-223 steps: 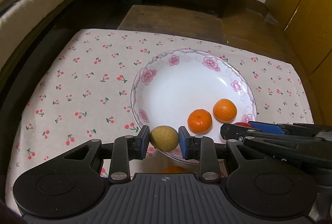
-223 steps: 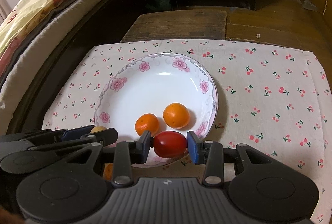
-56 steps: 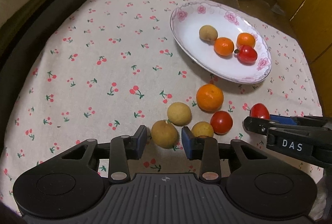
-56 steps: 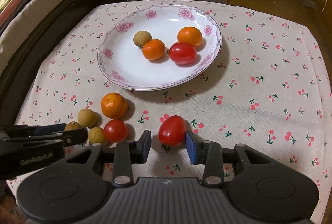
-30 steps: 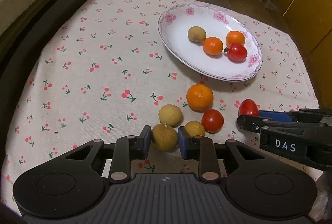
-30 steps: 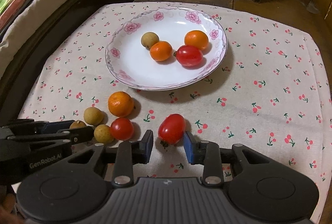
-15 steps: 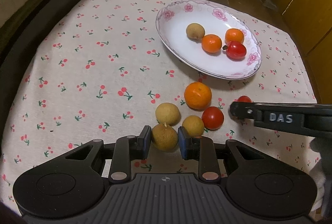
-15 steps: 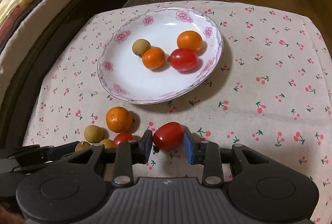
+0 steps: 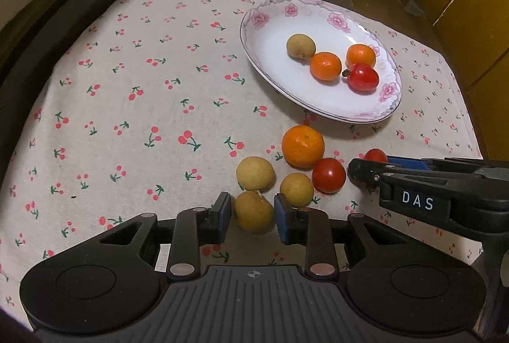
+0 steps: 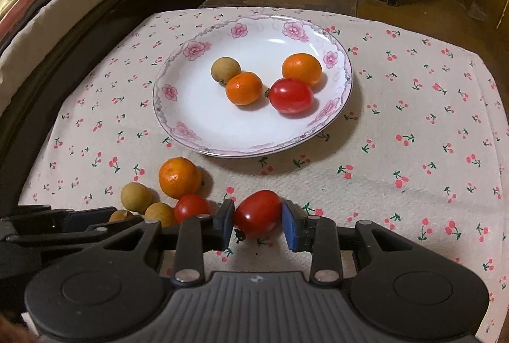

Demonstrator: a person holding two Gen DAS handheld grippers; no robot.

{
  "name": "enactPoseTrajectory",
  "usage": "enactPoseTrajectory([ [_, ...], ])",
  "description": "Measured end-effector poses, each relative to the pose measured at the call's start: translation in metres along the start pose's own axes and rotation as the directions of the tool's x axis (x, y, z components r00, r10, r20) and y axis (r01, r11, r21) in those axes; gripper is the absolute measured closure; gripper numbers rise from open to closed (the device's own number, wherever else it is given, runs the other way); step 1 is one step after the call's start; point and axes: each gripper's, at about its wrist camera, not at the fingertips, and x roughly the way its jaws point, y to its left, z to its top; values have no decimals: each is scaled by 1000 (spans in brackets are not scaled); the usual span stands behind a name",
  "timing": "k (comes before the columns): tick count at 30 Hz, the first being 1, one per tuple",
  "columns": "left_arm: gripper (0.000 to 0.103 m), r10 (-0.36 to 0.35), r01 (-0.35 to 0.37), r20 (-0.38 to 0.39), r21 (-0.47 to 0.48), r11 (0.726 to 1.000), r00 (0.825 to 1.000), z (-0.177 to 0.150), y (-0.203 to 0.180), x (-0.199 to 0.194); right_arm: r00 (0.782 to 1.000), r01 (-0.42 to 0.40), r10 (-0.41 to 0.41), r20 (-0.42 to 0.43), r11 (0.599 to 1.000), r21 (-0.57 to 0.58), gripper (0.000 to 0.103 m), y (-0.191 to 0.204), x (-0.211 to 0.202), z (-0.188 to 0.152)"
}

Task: Organize fruits
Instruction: 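Lift and carry the tan fruit and oval tomato over the bowl with both tools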

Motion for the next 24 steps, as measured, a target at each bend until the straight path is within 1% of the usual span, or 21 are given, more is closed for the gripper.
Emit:
enactPoseTrajectory([
  [7,68,9,-9,16,7,1000,1000,-1,0,-4,1000,-11,11,12,1000,-5,70,1,-8,0],
  [17,68,-18,17,43,19,1000,999,-1,-5,-20,999,-18,18,31,1000,-12,70,2,-25,0],
  [24,68,-32,31,59,25,999,998,7,-11,-23,999,-23,24,48,1000,-11,70,4,-31,4],
])
